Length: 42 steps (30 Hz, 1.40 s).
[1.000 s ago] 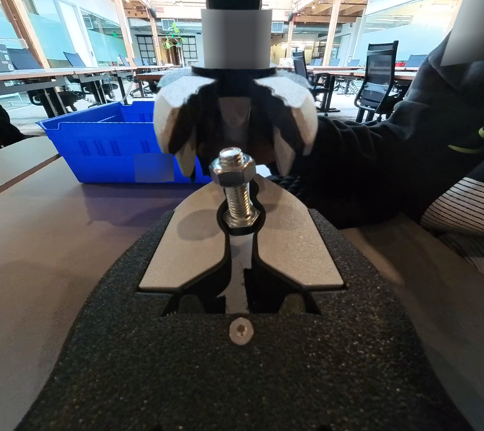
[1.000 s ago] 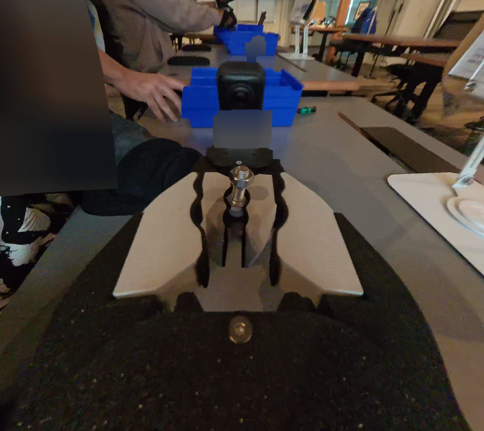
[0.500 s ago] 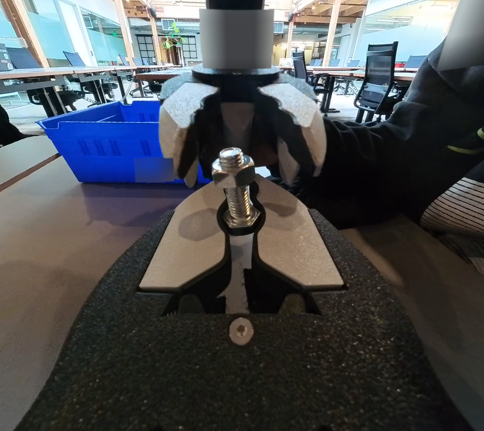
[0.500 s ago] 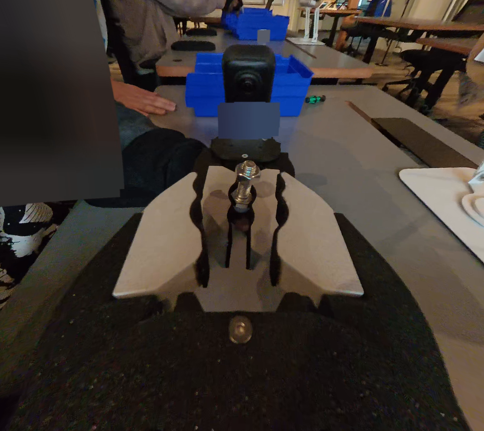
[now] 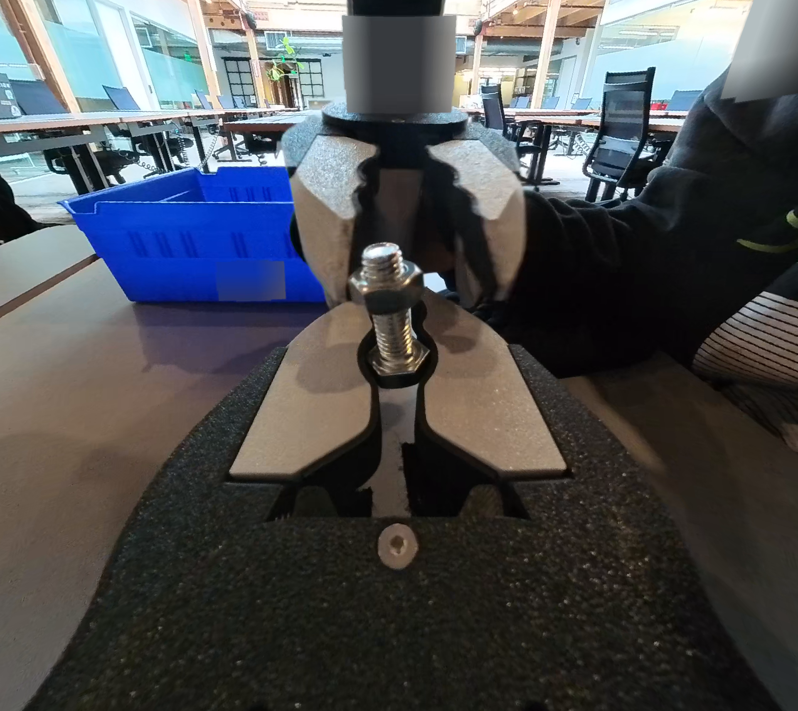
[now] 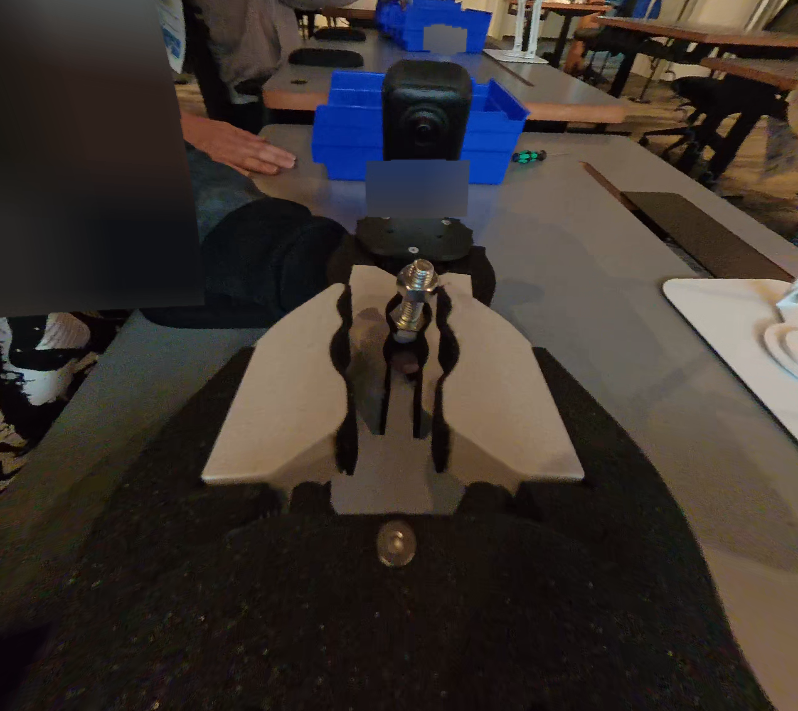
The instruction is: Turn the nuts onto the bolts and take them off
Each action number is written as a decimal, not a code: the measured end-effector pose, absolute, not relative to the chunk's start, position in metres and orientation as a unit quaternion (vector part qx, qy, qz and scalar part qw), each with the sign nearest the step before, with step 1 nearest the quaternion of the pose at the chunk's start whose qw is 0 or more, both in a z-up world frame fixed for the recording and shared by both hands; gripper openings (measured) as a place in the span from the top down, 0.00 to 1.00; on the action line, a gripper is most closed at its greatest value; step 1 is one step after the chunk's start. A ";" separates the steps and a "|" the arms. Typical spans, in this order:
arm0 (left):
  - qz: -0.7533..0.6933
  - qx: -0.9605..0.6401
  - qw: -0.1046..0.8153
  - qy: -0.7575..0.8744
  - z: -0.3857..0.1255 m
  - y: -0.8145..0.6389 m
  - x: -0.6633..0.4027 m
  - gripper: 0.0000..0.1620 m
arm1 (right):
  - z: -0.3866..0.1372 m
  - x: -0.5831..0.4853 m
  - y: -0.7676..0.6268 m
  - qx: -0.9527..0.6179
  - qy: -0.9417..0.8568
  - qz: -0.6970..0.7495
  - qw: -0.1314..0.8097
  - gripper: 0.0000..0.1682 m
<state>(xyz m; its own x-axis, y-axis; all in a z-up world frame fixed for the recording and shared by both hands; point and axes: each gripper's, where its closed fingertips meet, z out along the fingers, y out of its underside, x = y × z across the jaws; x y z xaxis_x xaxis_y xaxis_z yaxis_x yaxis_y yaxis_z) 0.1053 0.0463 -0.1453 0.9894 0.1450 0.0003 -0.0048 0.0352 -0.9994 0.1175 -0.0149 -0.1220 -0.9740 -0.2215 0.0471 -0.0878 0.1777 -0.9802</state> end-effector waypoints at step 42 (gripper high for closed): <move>0.050 -0.693 0.717 -0.051 -0.145 0.046 0.106 0.92 | -0.123 0.115 -0.011 -0.097 0.773 -0.626 0.045 0.85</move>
<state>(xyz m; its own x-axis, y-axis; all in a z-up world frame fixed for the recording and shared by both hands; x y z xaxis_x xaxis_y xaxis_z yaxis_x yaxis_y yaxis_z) 0.1057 0.0458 -0.1451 0.9898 0.1423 0.0030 -0.0018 0.0335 -0.9994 0.1149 -0.0113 -0.1229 -0.9770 -0.2068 0.0522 -0.0940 0.1979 -0.9757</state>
